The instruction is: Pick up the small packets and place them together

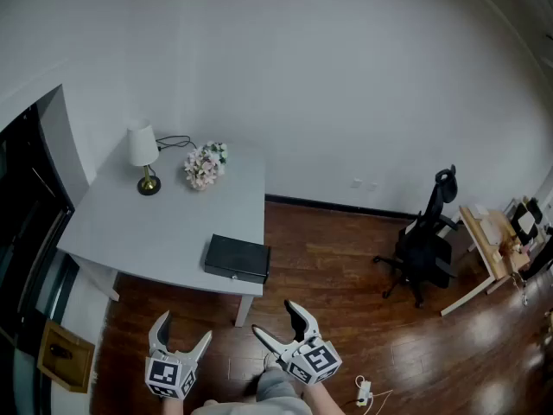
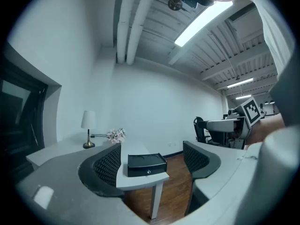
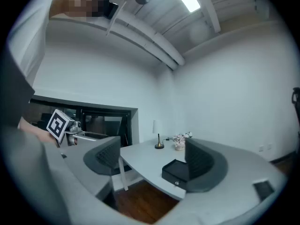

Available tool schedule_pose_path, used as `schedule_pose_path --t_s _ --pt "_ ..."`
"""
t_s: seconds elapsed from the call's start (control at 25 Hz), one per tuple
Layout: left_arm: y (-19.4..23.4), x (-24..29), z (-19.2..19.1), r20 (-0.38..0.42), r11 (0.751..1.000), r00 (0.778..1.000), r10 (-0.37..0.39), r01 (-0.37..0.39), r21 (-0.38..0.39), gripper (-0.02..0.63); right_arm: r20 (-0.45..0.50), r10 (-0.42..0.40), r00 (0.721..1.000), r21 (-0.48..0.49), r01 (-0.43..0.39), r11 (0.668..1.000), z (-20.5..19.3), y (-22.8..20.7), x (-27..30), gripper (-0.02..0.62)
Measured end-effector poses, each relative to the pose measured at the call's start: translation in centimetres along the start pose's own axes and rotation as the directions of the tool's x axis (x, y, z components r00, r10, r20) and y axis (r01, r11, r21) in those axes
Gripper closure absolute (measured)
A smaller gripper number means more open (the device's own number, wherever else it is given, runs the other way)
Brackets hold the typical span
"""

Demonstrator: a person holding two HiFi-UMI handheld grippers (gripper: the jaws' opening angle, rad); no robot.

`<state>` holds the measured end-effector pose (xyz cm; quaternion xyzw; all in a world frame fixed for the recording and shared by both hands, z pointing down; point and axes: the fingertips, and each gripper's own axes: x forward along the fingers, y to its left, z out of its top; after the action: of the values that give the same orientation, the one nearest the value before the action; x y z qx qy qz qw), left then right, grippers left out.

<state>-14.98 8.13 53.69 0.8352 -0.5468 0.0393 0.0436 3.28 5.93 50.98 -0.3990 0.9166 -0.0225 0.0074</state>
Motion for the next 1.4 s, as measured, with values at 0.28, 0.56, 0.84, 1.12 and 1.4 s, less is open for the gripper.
schedule_pose_path --t_s 0.28,0.56,0.84,1.12,1.4 --pt "-2.9 10.7 1.3 -0.008 0.999 0.999 0.045 -0.045 -0.015 0.209 0.075 0.014 0.997 0.01 -0.015 1.0 3.9 -13.7 3.7 0.218" --pt "-2.3 17.3 3.1 -0.01 0.992 0.992 0.128 -0.128 -0.012 0.209 0.037 0.052 0.998 0.045 -0.054 0.998 2.4 -20.8 6.1 0.218" --pt "0.3 20.7 -0.4 -0.074 0.994 0.991 0.108 -0.11 -0.018 0.209 0.057 -0.037 0.998 0.014 0.036 0.999 2.1 -23.7 8.2 0.218" --pt "2.7 23.1 -7.3 -0.222 1.0 0.975 -0.022 0.017 -0.022 0.21 0.09 -0.162 0.983 0.012 0.161 0.987 2.2 -22.2 8.4 0.218" --pt "-0.6 26.2 -22.3 -0.507 0.954 0.834 -0.22 0.074 -0.291 0.23 0.019 -0.163 0.986 0.012 0.163 0.987 0.6 -20.0 8.5 0.218"
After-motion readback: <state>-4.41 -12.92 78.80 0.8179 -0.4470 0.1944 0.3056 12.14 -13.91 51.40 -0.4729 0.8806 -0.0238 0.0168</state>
